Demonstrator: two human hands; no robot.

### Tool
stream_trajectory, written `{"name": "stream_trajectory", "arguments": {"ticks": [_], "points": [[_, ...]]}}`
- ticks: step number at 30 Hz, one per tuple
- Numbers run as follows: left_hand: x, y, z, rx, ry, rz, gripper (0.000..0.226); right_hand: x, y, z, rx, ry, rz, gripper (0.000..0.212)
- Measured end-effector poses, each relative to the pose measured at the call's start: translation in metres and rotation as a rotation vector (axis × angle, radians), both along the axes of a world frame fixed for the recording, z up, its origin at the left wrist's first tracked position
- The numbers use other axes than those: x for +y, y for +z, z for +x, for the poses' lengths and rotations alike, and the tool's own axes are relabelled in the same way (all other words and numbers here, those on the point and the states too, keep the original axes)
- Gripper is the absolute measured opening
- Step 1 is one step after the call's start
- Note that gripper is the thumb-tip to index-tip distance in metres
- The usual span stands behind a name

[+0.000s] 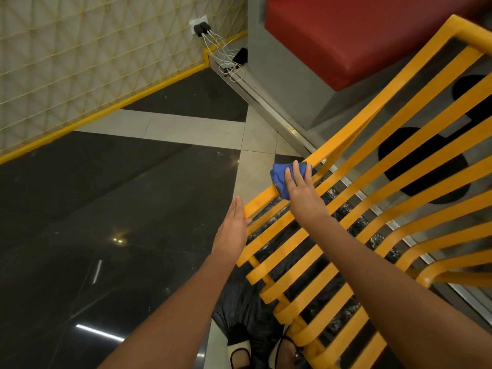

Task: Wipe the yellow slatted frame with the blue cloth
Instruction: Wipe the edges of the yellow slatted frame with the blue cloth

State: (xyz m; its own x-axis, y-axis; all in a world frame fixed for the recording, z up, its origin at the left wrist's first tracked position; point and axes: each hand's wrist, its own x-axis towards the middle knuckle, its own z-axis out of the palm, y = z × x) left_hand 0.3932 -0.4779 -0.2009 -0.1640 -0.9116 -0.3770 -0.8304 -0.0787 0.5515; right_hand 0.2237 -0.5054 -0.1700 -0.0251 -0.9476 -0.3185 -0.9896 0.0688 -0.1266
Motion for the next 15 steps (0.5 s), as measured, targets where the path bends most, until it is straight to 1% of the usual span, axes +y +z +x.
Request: {"name": "stream_trajectory", "arguments": {"ticks": [2, 5, 8, 11, 13, 15], "points": [[0.000, 0.000, 0.000, 0.010, 0.000, -0.004, 0.061, 0.004, 0.003, 0.010, -0.010, -0.019, 0.003, 0.081], [0.000, 0.000, 0.000, 0.031, 0.005, 0.004, 0.061, 0.022, 0.001, 0.035, 0.054, 0.096, -0.007, 0.073], [-0.003, -0.001, 0.001, 0.104, 0.039, 0.064, 0.064, 0.037, 0.005, 0.054, 0.047, 0.163, -0.006, 0.069], [-0.001, 0.000, 0.001, 0.093, 0.064, 0.072, 0.065, 0.038, 0.006, 0.045, 0.004, 0.233, -0.004, 0.072], [0.002, 0.000, 0.001, 0.051, 0.046, 0.035, 0.063, 0.031, 0.009, 0.028, 0.035, 0.302, 0.001, 0.071], [0.003, 0.001, 0.000, 0.026, 0.044, 0.022, 0.061, 0.015, 0.010, 0.009, 0.047, 0.243, 0.010, 0.070]]}}
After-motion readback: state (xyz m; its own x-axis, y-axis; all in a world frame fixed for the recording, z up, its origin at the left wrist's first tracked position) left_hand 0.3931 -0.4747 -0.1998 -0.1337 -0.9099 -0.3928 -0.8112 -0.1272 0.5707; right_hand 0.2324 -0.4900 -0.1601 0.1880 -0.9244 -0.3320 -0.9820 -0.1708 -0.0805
